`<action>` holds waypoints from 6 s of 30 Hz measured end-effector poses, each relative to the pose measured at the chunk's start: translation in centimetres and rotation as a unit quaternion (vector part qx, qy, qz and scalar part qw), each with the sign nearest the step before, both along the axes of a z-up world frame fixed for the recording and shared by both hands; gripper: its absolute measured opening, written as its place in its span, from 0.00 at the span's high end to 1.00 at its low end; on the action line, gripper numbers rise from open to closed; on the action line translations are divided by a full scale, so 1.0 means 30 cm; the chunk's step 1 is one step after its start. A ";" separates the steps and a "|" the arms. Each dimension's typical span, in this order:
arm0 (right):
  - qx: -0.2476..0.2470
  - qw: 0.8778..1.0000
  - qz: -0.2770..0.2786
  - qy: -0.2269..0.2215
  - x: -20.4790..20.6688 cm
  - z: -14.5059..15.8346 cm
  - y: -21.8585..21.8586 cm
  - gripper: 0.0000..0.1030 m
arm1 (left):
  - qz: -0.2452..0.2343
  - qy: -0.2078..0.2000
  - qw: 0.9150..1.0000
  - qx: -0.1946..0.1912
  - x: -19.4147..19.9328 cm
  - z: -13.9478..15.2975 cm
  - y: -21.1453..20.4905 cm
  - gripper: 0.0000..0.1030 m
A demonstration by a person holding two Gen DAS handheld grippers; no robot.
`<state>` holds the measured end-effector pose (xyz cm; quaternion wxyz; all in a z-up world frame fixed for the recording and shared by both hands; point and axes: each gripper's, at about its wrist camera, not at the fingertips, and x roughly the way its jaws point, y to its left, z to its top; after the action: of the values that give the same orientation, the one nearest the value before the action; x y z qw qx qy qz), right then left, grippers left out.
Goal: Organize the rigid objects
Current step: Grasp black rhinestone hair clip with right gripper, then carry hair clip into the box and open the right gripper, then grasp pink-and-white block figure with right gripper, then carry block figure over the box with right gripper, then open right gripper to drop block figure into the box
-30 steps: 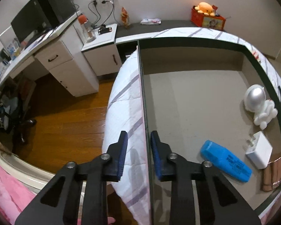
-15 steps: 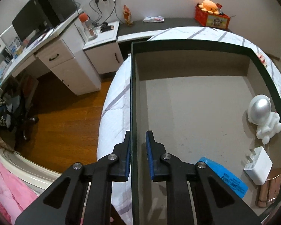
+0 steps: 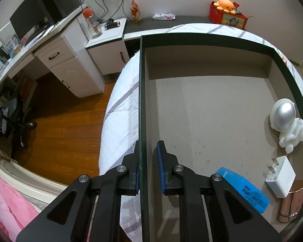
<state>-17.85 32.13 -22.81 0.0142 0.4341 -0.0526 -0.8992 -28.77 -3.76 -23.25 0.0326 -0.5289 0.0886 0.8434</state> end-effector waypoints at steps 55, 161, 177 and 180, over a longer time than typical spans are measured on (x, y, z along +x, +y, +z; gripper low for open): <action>-0.031 0.974 0.222 0.031 -0.130 0.135 -0.649 0.78 | -0.012 -0.001 1.000 0.021 0.023 0.001 0.011 0.82; -0.034 0.959 0.276 0.047 -0.138 0.159 -0.713 0.56 | -0.028 -0.005 0.999 0.015 0.014 0.000 -0.003 0.76; -0.053 0.968 0.231 0.082 -0.150 0.203 -0.638 0.39 | -0.029 -0.005 0.999 0.013 0.014 -0.001 -0.002 0.76; -0.057 0.970 0.214 0.096 -0.142 0.233 -0.587 0.39 | -0.029 -0.005 1.000 0.012 0.011 -0.001 0.000 0.76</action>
<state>-22.11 14.52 -15.80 0.2358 0.3454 -0.0080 -0.9083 -28.45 -3.77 -23.27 0.0637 -0.5302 0.0930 0.8403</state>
